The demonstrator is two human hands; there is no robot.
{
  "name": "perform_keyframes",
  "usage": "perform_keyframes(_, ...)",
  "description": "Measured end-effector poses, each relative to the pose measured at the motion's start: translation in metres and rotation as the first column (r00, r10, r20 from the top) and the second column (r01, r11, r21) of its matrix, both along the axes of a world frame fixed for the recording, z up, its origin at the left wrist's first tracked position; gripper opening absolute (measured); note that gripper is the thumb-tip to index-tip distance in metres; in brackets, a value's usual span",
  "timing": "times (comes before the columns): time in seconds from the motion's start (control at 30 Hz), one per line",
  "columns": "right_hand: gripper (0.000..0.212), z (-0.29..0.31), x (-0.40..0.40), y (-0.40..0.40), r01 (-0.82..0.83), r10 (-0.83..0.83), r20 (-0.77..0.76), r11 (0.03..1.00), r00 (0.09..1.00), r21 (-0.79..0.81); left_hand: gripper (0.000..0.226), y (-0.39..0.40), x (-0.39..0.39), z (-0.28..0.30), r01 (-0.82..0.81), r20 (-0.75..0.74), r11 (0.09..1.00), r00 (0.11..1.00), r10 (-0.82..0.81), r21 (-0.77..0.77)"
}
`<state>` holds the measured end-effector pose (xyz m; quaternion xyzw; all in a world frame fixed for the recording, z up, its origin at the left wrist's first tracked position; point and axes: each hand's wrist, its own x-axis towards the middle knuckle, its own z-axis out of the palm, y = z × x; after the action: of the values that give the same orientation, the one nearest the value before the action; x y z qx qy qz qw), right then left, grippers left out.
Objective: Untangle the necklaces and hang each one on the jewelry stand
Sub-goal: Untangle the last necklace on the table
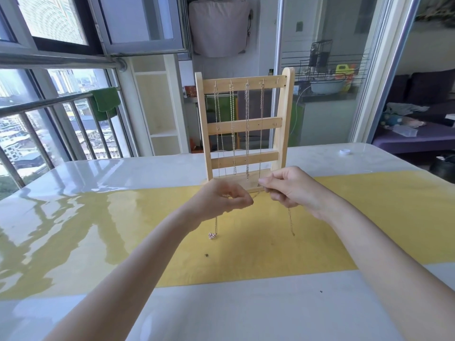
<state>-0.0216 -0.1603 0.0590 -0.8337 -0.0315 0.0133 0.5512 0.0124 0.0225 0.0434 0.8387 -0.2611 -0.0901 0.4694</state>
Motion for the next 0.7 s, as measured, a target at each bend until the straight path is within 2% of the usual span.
perform_keyframes(0.13, 0.033, 0.004, 0.000, -0.002, 0.008, -0.008, 0.003, 1.000, 1.000, 0.016, 0.005, 0.000, 0.001, -0.001, -0.040, 0.004, 0.999, 0.999, 0.040, 0.010)
perform_keyframes(0.27, 0.036, 0.004, 0.000, -0.004, 0.017, -0.017, 0.017, 0.999, 1.000, 0.035, 0.010, 0.000, -0.001, 0.002, -0.078, -0.017, 0.994, 0.997, 0.077, -0.082)
perform_keyframes(0.43, 0.029, 0.001, 0.000, -0.008, 0.021, -0.024, 0.036, 0.998, 0.999, 0.065, 0.014, 0.002, -0.004, 0.005, -0.054, -0.051, 0.988, 0.998, 0.047, -0.145)
perform_keyframes(0.53, 0.021, 0.001, -0.001, -0.010, 0.014, -0.018, 0.051, 0.997, 0.999, 0.073, 0.013, 0.003, -0.004, 0.005, -0.065, -0.047, 0.989, 0.997, 0.060, -0.132)
perform_keyframes(0.7, 0.021, 0.005, -0.004, -0.012, 0.003, -0.006, 0.076, 0.999, 0.997, 0.041, 0.009, 0.002, -0.004, 0.004, -0.086, -0.045, 0.989, 0.996, 0.081, -0.118)
